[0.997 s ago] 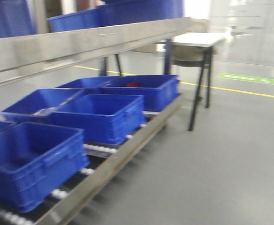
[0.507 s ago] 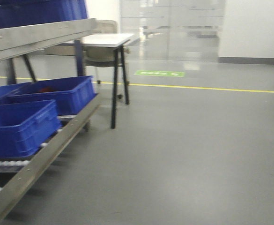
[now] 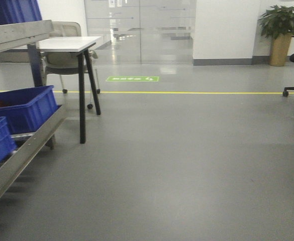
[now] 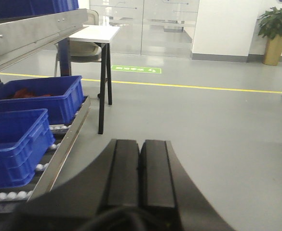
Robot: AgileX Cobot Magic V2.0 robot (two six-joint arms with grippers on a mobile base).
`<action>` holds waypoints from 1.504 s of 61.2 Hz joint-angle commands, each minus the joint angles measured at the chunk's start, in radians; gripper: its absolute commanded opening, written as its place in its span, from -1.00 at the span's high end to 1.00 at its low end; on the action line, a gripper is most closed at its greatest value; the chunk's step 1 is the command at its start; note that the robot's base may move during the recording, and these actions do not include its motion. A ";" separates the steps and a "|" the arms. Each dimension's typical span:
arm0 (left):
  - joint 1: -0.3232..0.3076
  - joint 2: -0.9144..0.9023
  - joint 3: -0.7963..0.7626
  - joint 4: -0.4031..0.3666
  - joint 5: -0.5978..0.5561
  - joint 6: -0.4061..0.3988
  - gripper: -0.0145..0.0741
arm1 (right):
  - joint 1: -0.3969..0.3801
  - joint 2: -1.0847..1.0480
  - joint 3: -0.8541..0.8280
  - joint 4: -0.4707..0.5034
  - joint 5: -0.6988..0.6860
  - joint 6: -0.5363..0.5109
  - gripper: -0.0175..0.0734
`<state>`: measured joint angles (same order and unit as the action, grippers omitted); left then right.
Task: Grab orange capacitor from left shelf to right conveyor
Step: 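Drive the base to the conveyor holding the cylinder in right gripper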
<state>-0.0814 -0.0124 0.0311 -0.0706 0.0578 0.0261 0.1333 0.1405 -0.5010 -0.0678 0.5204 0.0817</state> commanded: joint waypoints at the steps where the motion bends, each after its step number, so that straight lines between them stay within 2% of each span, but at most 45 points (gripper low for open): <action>1: 0.001 -0.011 -0.004 -0.003 -0.088 -0.002 0.96 | 0.001 0.012 -0.028 -0.007 -0.091 -0.003 0.37; 92: 0.001 -0.011 -0.004 -0.003 -0.088 -0.002 0.96 | 0.001 0.012 -0.028 -0.007 -0.091 -0.003 0.37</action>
<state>-0.0814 -0.0124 0.0311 -0.0706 0.0578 0.0261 0.1333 0.1405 -0.5010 -0.0678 0.5204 0.0817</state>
